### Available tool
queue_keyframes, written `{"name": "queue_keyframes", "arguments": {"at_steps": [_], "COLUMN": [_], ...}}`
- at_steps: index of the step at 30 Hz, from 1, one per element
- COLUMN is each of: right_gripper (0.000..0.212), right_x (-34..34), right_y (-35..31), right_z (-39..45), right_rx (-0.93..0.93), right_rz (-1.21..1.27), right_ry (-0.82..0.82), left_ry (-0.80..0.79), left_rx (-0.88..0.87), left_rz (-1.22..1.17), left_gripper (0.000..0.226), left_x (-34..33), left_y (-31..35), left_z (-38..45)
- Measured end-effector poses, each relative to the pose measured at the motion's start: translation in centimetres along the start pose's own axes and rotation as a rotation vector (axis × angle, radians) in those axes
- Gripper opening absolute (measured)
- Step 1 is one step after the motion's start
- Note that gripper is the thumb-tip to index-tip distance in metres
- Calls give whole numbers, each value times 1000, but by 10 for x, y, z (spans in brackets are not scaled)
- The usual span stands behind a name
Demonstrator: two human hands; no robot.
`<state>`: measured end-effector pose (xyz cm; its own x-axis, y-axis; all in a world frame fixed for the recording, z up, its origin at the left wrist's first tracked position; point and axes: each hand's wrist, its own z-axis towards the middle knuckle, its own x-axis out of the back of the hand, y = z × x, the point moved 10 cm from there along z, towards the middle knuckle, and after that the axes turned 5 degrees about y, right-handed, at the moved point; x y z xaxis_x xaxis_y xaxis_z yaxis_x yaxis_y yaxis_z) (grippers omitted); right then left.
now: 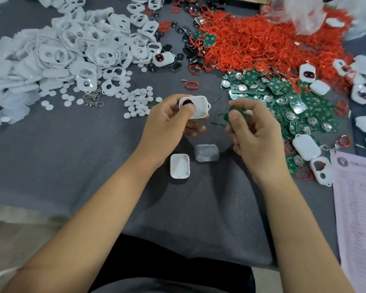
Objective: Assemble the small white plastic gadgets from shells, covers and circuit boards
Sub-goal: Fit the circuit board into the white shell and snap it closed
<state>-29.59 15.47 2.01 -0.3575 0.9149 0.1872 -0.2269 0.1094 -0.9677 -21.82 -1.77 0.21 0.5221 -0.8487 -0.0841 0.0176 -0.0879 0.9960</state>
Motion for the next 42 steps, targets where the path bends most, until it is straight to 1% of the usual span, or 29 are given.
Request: {"name": "queue_keyframes", "arguments": {"at_steps": [2,4,6,8,11,16,18,23,29,33,37,42], "right_gripper": [25,27,18,3,4,19,21,24,32,22,21,20], "right_x": [3,5,6,7,12,8,6,1,-3,-1,2,2], "right_y": [3,3,0,-1,-4,-7,-11,-17,-17,-14,-16,-12], "right_z": [1,1,0,-1,-2,-3,-4,-4,-4,-4,-4,-3], "right_rx": [-14,-8,-9,-27,-15,-19,2,97,108,71,93,65], "right_rz": [-15,-34,-16,49,74,168,190,84,71,36,10,28], "right_ry": [20,48,84,110,149,126,118,94,87,113,124,145], "left_ry": [-3,-17,-30,-43,-57,-71,-90,-115,-119,-118,-126,-132], "left_rx": [12,20,22,12,1,13,23,49,82,90,84,62], "left_rz": [7,10,4,10,27,20,6,4,-2,7,27,59], "left_gripper": [21,22,22,23,23,25,29,37,42,42,43,43], "left_x": [-1,-2,-4,-5,-6,-7,-9,-15,-16,-18,-19,-18], "left_y": [-1,-2,-2,-1,1,1,1,3,1,1,2,1], "left_z": [0,0,0,0,-1,-2,-3,-5,-4,-5,-5,-5]}}
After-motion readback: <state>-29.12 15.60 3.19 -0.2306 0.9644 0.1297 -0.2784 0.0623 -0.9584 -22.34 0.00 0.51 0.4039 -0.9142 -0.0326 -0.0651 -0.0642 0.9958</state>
